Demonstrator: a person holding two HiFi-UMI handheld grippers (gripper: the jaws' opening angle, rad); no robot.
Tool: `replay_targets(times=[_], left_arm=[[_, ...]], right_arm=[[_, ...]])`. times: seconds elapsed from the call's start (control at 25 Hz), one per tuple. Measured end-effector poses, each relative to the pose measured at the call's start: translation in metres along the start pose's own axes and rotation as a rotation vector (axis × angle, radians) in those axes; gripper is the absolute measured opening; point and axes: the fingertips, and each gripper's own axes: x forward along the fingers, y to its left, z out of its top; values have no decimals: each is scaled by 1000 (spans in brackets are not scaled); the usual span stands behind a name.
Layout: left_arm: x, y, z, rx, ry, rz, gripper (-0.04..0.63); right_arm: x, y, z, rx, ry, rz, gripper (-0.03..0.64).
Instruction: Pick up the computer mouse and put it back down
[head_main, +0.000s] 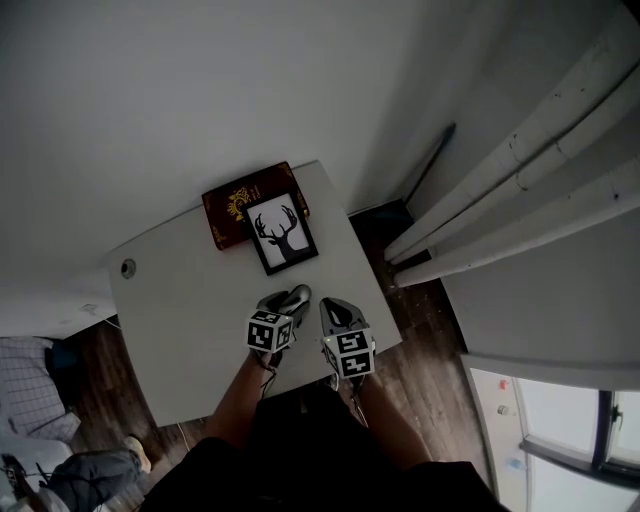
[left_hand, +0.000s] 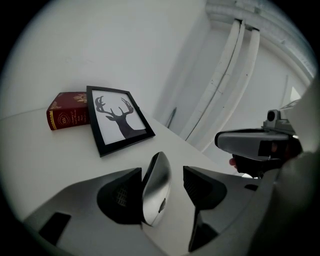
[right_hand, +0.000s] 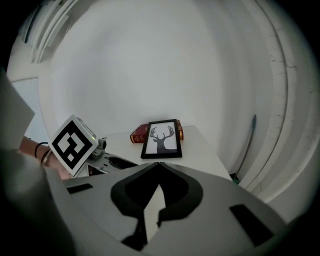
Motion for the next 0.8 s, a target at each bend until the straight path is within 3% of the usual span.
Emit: replay_targets(times=[0.4,0.8], left_arm=[[1,8,-7,8,21,12,276],[6,16,-13,90,62,89,311]], right_arm=[[2,6,-7,-1,18,16,20],[5,7,-9,-9,19,14,20]])
